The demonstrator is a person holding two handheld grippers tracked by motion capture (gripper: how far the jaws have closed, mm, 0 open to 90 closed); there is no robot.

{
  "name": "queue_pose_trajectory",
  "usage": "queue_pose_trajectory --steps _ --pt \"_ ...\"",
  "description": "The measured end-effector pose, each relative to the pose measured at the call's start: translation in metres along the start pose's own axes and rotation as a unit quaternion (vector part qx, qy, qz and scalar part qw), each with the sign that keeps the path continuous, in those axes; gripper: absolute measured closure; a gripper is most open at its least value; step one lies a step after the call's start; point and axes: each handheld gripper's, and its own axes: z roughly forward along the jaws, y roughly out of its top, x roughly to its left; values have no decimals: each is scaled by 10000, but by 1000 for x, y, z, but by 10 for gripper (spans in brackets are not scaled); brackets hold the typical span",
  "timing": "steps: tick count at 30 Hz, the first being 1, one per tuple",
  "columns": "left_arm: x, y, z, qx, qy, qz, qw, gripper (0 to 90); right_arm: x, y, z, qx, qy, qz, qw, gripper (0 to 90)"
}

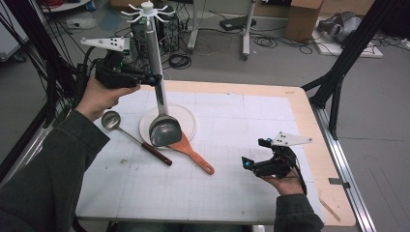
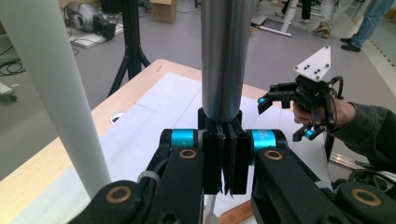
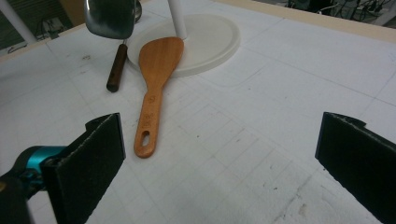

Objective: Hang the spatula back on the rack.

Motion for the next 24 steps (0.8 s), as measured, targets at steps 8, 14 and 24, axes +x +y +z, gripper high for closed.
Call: queue_pose_trajectory --steps 8,14,24 --pt "4 -1 0 33 48 -46 10000 871 0 0 0 -14 9 -16 10000 5" --pt "6 -2 1 82 101 -76 9999 871 0 0 1 -18 20 -14 10000 5" --pt "10 -5 4 204 178 -123 9996 867 -1 0 0 -51 36 -12 10000 5"
